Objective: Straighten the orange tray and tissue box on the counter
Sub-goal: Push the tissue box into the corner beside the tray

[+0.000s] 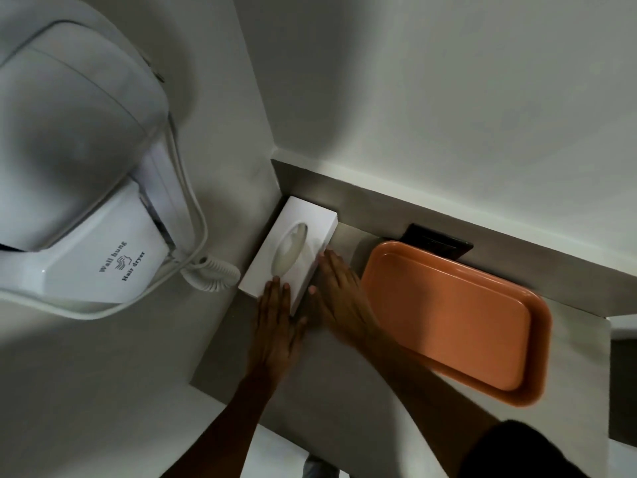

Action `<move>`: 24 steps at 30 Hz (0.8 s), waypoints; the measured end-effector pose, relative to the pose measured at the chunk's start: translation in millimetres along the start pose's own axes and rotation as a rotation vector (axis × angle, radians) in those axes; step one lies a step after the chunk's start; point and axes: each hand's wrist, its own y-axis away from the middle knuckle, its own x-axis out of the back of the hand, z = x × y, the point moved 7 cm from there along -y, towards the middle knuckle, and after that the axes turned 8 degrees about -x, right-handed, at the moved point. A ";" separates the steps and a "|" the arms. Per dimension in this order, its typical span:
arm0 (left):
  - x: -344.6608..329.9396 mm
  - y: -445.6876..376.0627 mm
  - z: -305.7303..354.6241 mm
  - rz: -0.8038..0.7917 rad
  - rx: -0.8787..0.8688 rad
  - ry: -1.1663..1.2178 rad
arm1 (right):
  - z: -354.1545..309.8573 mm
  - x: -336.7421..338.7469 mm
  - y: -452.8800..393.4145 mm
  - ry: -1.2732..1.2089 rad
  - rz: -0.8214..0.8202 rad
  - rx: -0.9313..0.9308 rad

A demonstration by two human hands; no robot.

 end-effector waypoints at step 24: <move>-6.2 -23.7 -25.2 -0.112 -0.153 -0.281 | 10.3 -33.9 -42.2 0.221 -0.157 0.092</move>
